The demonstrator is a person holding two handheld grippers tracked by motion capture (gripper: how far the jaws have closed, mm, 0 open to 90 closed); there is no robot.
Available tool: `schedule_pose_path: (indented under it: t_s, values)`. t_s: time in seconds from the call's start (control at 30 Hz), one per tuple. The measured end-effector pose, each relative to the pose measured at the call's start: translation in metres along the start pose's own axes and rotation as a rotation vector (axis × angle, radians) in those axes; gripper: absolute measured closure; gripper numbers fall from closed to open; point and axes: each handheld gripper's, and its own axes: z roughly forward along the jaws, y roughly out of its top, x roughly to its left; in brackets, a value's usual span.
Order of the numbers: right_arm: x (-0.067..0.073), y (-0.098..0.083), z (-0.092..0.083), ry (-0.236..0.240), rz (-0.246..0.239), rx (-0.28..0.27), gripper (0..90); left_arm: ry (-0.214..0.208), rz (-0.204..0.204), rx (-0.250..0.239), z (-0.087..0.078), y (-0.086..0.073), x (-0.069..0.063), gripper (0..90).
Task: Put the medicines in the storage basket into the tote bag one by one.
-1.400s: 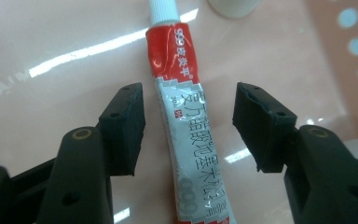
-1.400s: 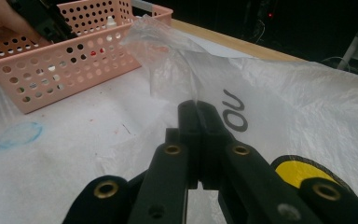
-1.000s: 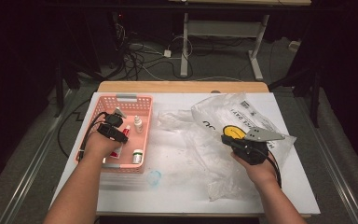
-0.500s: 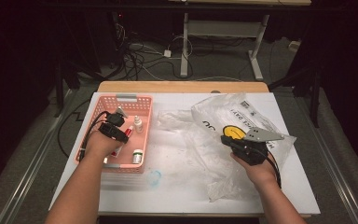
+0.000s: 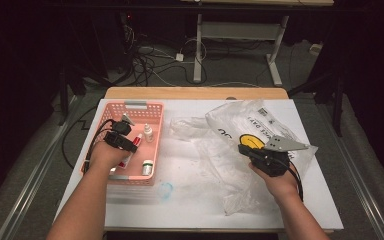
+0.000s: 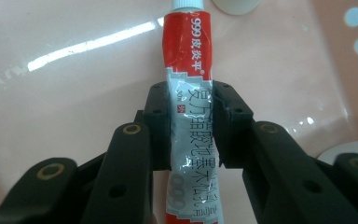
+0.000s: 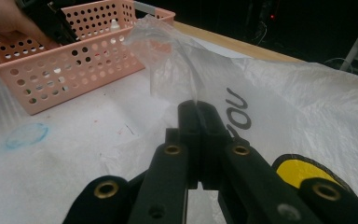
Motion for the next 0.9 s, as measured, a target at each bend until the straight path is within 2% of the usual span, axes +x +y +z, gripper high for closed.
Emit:
schedule_pose_path:
  t_s: [0.47,0.6,0.73,0.9]
  values:
    - [0.002,0.000,-0.002,0.000,-0.001,-0.009,90.0,-0.040,-0.005,-0.124,-0.021,-0.012,-0.001,68.9]
    - [0.001,0.000,-0.002,0.000,0.001,-0.010,90.0,-0.064,-0.011,-0.183,-0.028,-0.016,0.000,68.9]
    - [0.002,0.000,-0.002,0.001,0.002,-0.009,90.0,-0.059,-0.011,-0.225,-0.033,-0.022,-0.001,68.9]
    - [0.002,0.000,-0.002,0.001,0.000,-0.010,90.0,-0.072,-0.008,-0.281,-0.038,-0.028,-0.003,68.9]
